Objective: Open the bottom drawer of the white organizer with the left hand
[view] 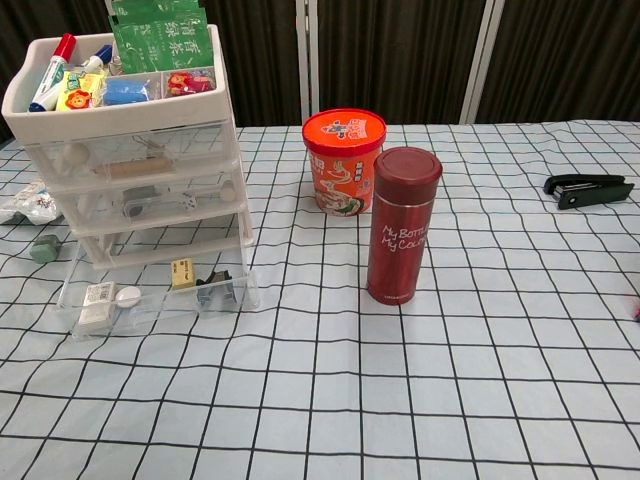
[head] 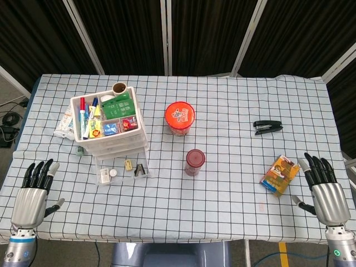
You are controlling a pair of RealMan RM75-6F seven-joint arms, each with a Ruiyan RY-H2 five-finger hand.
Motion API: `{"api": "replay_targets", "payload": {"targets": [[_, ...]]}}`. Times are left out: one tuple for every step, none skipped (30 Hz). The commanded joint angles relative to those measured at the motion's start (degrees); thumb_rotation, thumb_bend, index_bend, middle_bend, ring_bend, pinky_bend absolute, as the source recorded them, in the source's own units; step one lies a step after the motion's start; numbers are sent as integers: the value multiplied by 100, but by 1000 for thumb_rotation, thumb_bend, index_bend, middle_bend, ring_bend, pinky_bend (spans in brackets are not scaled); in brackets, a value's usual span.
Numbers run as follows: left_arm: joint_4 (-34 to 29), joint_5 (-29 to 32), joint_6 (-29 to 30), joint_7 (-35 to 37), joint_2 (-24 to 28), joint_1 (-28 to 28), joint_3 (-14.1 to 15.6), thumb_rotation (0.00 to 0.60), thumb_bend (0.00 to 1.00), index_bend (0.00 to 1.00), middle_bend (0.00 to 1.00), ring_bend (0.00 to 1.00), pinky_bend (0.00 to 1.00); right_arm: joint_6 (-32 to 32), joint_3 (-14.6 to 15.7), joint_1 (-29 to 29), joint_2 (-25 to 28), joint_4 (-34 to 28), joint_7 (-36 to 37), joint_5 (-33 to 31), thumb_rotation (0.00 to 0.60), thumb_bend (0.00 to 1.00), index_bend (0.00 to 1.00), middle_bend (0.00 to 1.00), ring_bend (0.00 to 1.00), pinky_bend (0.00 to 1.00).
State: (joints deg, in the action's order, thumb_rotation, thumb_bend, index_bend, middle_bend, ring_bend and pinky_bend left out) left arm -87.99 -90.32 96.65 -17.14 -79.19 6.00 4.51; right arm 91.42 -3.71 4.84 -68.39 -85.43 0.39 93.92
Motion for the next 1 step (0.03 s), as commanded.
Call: {"api": "replay_targets", "payload": {"targets": [[-189,49,57,-125,113,-146,-8,600,0,0,0,0,0,-5,-7,10,-9,20,19,-9,600,28,0,0,0,0]]}}
